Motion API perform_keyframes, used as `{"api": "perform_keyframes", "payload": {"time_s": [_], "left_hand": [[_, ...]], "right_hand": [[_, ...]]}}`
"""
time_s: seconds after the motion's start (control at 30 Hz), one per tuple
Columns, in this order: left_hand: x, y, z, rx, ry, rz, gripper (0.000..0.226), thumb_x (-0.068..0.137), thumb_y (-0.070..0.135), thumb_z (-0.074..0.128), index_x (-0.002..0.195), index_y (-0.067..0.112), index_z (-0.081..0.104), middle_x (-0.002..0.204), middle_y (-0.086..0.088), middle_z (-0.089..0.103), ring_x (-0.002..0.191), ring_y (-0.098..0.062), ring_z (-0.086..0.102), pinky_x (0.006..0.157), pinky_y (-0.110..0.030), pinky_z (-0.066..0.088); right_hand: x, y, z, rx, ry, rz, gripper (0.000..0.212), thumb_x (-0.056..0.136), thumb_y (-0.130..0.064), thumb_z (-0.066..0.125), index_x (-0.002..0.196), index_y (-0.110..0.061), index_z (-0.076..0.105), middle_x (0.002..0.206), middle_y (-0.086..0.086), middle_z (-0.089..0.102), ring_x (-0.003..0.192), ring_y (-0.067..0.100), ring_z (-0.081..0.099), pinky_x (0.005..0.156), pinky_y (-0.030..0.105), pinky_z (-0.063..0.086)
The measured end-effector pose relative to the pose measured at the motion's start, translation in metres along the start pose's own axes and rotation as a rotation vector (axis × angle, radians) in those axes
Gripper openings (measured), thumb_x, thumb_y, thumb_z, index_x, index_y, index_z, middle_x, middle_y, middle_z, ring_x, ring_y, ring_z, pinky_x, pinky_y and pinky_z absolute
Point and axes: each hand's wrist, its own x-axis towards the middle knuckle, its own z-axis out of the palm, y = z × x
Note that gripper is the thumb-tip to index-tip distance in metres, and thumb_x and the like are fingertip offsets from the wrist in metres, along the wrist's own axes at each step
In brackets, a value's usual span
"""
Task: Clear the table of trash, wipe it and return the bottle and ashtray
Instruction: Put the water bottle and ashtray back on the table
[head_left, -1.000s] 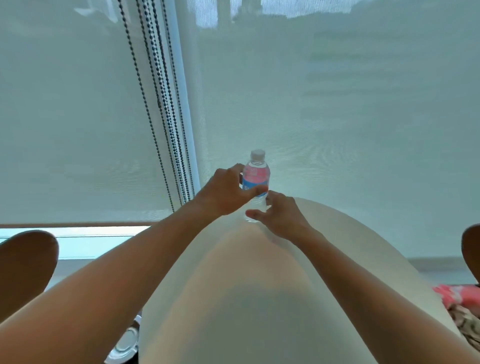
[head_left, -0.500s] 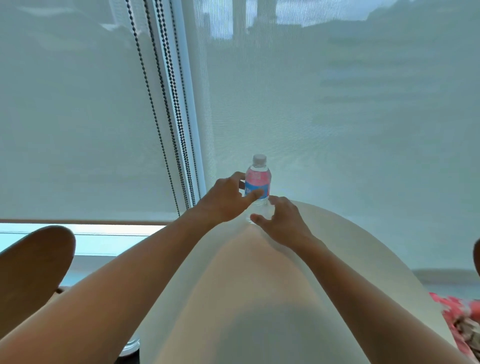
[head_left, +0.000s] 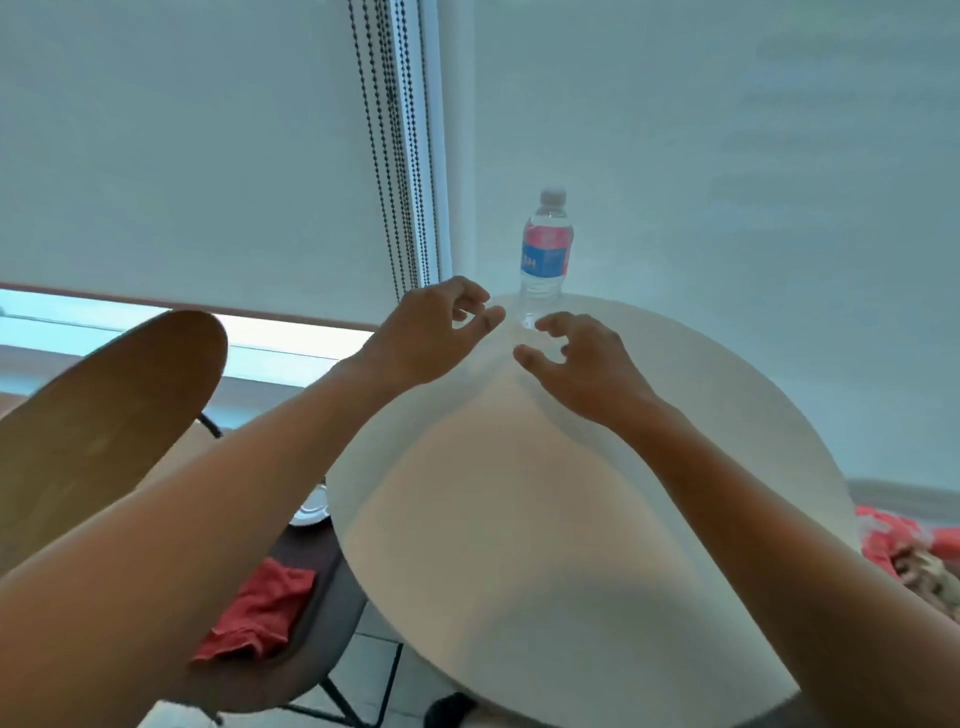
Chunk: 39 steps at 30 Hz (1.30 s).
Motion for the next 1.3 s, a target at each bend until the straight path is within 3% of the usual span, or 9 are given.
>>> {"api": "perform_keyframes", "payload": {"time_s": [0.3,0.7,0.93,1.1,1.3], "left_hand": [[-0.066,-0.038,-0.018,0.002,0.050,-0.083,0.041,0.093,0.050,0.061,0.117,0.018,0.065,0.109,0.009,0.068,0.104,-0.007,0.061,0.094,-0.024,0.048],[-0.105,-0.124,-0.079,-0.047,0.125,-0.099,0.036,0.094,0.048,0.061,0.114,0.019,0.066,0.111,0.009,0.069,0.109,-0.005,0.060,0.096,-0.026,0.048],[-0.133,-0.189,-0.118,-0.072,0.117,-0.155,0.046,0.096,0.051,0.055,0.130,0.021,0.058,0.131,0.005,0.061,0.123,-0.010,0.053,0.103,-0.032,0.044],[-0.156,-0.245,-0.122,-0.093,0.096,-0.259,0.048,0.097,0.048,0.056,0.136,0.021,0.055,0.139,0.004,0.057,0.128,-0.011,0.051,0.101,-0.026,0.039],[-0.186,-0.304,-0.105,-0.168,0.035,-0.421,0.053,0.097,0.050,0.054,0.139,0.018,0.053,0.140,-0.002,0.057,0.132,-0.017,0.050,0.108,-0.036,0.042]], "right_hand": [[-0.028,-0.047,0.039,-0.090,-0.072,-0.173,0.055,0.092,-0.054,0.062,0.136,-0.022,0.056,0.138,0.004,0.057,0.121,0.022,0.057,0.104,0.040,0.047],[-0.035,-0.138,0.102,-0.107,-0.114,-0.209,0.058,0.095,-0.048,0.061,0.143,-0.019,0.049,0.148,0.006,0.049,0.133,0.025,0.048,0.106,0.035,0.038],[-0.038,-0.195,0.156,-0.090,-0.131,-0.244,0.066,0.095,-0.046,0.061,0.150,-0.016,0.040,0.155,0.005,0.043,0.141,0.023,0.040,0.113,0.036,0.034],[-0.044,-0.229,0.208,-0.072,-0.167,-0.267,0.066,0.096,-0.045,0.061,0.152,-0.019,0.037,0.156,0.003,0.040,0.142,0.022,0.039,0.114,0.034,0.032],[-0.039,-0.229,0.281,-0.064,-0.267,-0.192,0.065,0.095,-0.046,0.060,0.151,-0.020,0.038,0.154,0.004,0.042,0.140,0.025,0.042,0.115,0.043,0.035]]}}
